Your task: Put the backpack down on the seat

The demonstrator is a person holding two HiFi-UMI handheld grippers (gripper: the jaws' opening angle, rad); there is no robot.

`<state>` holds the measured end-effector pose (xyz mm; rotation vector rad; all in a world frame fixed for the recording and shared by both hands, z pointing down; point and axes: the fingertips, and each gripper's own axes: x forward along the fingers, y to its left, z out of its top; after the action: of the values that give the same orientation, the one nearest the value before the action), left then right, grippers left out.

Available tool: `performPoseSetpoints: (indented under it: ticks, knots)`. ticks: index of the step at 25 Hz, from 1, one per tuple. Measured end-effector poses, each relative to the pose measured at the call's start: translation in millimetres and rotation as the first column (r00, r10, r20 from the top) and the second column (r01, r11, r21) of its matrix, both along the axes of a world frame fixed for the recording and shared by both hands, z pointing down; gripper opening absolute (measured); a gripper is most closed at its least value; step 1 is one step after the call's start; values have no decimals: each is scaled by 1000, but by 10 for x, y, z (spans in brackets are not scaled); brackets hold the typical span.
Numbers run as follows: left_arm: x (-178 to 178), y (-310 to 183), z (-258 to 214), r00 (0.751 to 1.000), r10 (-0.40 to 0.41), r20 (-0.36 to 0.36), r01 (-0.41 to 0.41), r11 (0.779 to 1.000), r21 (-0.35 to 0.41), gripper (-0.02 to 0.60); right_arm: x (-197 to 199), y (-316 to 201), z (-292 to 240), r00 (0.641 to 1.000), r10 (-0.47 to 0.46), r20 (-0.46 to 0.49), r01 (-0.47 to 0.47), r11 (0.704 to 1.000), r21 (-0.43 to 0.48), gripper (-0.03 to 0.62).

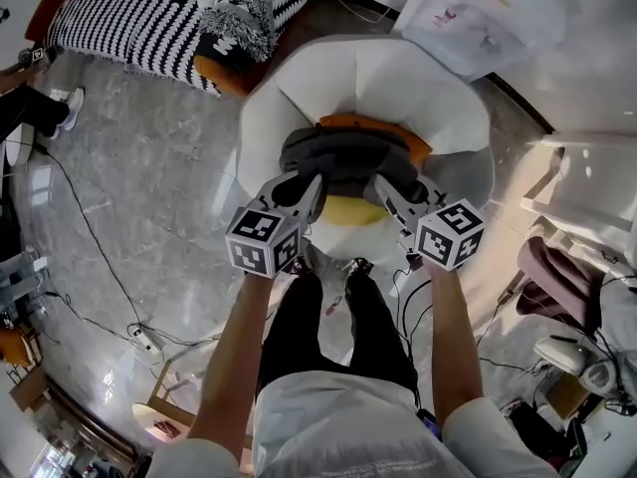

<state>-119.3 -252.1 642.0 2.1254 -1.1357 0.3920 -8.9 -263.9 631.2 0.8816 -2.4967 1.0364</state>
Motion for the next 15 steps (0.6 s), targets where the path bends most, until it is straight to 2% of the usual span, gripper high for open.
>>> performPoseSetpoints:
  ticks: [5,15]
  knots:
    - [43,-110,83,1000,29,5,-29,1000,-1,74,39,-134,96,1000,11,-6,-11,1000,-8,35]
    - [66,-195,228,1000,10,-26,-11,999,-38,74,57,-190,271,999,-10,-46,8,999,-34,35]
